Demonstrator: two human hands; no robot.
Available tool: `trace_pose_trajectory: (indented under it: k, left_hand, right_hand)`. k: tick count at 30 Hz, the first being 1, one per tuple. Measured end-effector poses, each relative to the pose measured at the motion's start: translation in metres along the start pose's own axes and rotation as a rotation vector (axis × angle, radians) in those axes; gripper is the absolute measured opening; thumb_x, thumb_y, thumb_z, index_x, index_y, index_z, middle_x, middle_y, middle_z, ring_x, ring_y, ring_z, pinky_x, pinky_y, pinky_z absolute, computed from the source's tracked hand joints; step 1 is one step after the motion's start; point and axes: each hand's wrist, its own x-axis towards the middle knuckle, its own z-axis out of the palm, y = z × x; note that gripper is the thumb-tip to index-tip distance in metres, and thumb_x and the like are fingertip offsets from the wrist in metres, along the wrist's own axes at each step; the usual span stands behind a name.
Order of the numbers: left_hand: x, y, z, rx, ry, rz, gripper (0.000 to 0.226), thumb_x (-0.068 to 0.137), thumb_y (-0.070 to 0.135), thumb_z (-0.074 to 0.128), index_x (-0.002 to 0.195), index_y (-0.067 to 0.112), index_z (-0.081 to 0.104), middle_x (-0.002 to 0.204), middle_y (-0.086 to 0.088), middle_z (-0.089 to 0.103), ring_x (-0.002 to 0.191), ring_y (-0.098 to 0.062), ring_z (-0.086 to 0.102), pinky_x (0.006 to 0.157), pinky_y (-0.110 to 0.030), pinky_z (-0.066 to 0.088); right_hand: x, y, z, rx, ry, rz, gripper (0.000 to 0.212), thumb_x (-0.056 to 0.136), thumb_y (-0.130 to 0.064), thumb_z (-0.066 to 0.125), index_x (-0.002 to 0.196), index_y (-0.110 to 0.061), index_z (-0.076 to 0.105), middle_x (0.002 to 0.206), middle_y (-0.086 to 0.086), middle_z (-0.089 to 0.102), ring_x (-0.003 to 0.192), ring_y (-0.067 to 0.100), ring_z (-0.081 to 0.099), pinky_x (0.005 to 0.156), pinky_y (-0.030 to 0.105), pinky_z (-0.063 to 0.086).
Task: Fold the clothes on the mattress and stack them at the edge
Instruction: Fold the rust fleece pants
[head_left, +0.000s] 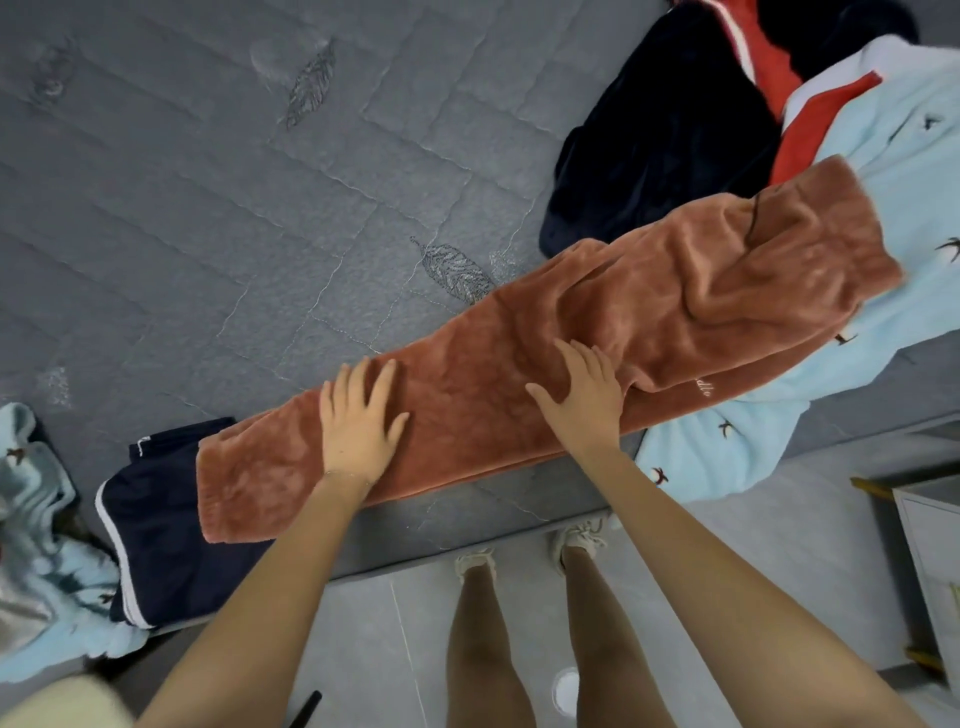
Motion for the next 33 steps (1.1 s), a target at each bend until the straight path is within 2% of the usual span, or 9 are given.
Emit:
trace_pose_trajectory:
  k: [4,8,15,19,23,25,29,31,33]
  left_hand:
    - [0.029,0.067,-0.001,-0.022,0.017,0.097,0.066,0.090,0.037,0.060,0.149,0.022,0.033,0.152,-0.015,0.032,0.143,-0.037,0.023,0.117,-0.053,0.011]
    - [0.051,0.132,0.000,-0.014,-0.019,0.178,0.068,0.093,0.042,0.053,0.152,0.027,0.021,0.158,-0.014,0.017,0.147,-0.033,0.009,0.118,-0.051,0.003]
    - [0.073,0.231,0.006,0.017,-0.105,0.452,0.078,0.091,0.043,0.053,0.153,0.030,0.008,0.160,-0.014,-0.001,0.148,-0.032,-0.004,0.117,-0.050,-0.006]
    - [0.087,0.271,0.013,-0.008,-0.137,0.533,0.071,0.091,0.043,0.054,0.151,0.022,0.022,0.160,-0.015,0.002,0.148,-0.031,-0.002,0.118,-0.048,-0.006]
    - [0.093,0.309,0.023,-0.002,-0.182,0.552,0.052,0.094,0.044,0.048,0.137,0.014,0.043,0.154,-0.013,0.022,0.143,-0.031,0.014,0.116,-0.046,0.007]
    - [0.091,0.325,0.029,0.009,-0.205,0.529,0.044,0.095,0.044,0.046,0.129,0.016,0.048,0.152,-0.010,0.023,0.142,-0.030,0.015,0.114,-0.046,0.011]
    - [0.083,0.343,0.037,0.003,-0.239,0.418,0.028,0.098,0.030,0.043,0.121,0.019,0.054,0.151,-0.006,0.025,0.143,-0.027,0.013,0.110,-0.044,0.022]
    - [0.081,0.346,0.034,-0.121,-0.218,0.393,0.024,0.098,0.019,0.043,0.115,0.016,0.059,0.148,-0.005,0.034,0.140,-0.026,0.023,0.105,-0.042,0.030]
    - [0.077,0.350,0.026,-0.298,-0.117,0.489,0.017,0.092,0.008,0.054,0.104,0.009,0.065,0.137,-0.008,0.051,0.128,-0.028,0.045,0.090,-0.042,0.047]
  right_hand:
    - [0.024,0.021,-0.038,-0.134,0.042,-0.095,0.071,0.085,-0.043,0.066,0.146,-0.023,0.038,0.156,0.005,0.028,0.147,0.027,0.012,0.119,0.046,0.011]
    - [0.057,0.053,-0.091,-0.253,0.157,-0.094,0.072,0.085,-0.041,0.064,0.148,-0.022,0.035,0.158,0.009,0.021,0.148,0.031,0.008,0.119,0.046,0.000]
    - [0.116,0.097,-0.168,-0.384,0.195,-0.045,0.075,0.085,-0.038,0.065,0.149,-0.020,0.029,0.158,0.012,0.020,0.147,0.033,0.008,0.119,0.051,0.004]
    - [0.136,0.116,-0.189,-0.444,0.202,-0.020,0.085,0.081,-0.043,0.069,0.151,-0.021,0.025,0.159,0.013,0.017,0.147,0.035,0.008,0.118,0.052,0.004]
    - [0.146,0.134,-0.201,-0.400,0.238,0.067,0.095,0.079,-0.049,0.069,0.153,-0.022,0.015,0.160,0.013,0.011,0.147,0.037,0.007,0.117,0.053,0.005]
    - [0.149,0.144,-0.206,-0.314,0.239,0.159,0.097,0.079,-0.050,0.068,0.153,-0.019,0.014,0.158,0.013,0.019,0.146,0.035,0.015,0.116,0.050,0.012]
    - [0.152,0.165,-0.225,-0.182,0.293,0.149,0.058,0.084,-0.039,0.064,0.133,-0.015,0.048,0.123,0.010,0.058,0.114,0.032,0.051,0.090,0.045,0.044]
    - [0.154,0.170,-0.236,-0.159,0.307,0.094,0.037,0.088,-0.033,0.061,0.121,-0.015,0.058,0.110,0.008,0.063,0.103,0.030,0.055,0.080,0.037,0.044]
    - [0.157,0.171,-0.247,-0.090,0.366,0.020,0.023,0.091,-0.026,0.057,0.105,-0.011,0.066,0.096,0.007,0.065,0.091,0.026,0.057,0.073,0.025,0.036]
